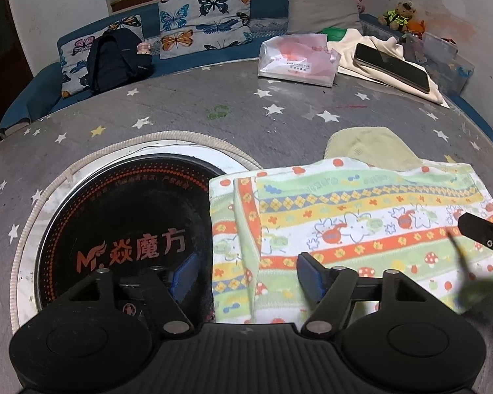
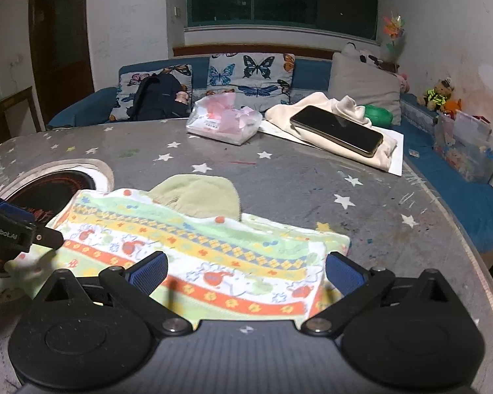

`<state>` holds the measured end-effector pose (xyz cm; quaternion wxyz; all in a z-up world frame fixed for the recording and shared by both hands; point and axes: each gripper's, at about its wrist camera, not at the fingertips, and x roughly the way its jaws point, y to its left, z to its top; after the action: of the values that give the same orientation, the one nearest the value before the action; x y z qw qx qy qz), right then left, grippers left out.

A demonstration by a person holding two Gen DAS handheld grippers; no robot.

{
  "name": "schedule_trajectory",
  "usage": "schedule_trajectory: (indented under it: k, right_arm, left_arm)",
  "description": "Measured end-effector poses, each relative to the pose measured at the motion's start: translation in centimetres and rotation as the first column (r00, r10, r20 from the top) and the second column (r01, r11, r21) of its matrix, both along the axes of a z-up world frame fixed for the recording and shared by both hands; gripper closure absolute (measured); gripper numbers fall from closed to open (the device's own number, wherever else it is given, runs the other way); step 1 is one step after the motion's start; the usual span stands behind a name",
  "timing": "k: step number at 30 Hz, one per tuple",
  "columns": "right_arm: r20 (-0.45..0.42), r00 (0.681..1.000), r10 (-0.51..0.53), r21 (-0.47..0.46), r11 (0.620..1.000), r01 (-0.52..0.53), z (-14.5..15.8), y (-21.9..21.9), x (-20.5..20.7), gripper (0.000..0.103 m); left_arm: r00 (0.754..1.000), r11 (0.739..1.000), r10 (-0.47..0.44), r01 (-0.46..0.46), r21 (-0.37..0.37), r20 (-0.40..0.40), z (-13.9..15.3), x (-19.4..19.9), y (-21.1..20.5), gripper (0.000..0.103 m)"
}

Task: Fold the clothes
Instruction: 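Open both grippers and release the folded shirt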

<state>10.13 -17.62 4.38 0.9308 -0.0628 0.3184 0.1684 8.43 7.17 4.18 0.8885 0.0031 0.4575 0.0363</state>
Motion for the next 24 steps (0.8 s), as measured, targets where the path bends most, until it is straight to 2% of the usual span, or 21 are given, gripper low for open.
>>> schedule_trajectory:
  k: [4,13,24]
  right_arm:
    - [0.008,1.000,0.005,0.015,1.000,-0.005,-0.1,0.2,-0.9,0.000]
    - [-0.018,1.000,-0.005,0.028,1.000,0.006,-1.0,0.5,-2.1,0.000]
    - [-0.017,1.000,0.006,0.054,0.999,-0.005,-1.0,0.9,-3.7,0.000]
  left_arm:
    - [1.000,1.000,0.002,-0.002,0.002,0.009,0.1,-0.7,-0.1,0.018]
    - [0.999,1.000,-0.005,0.005,0.004,0.039,0.4,-2.3,0.0,0.000]
    - [0.994,0.999,-0.030,0.028,0.020,0.110,1.4,-4.1,-0.2,0.000]
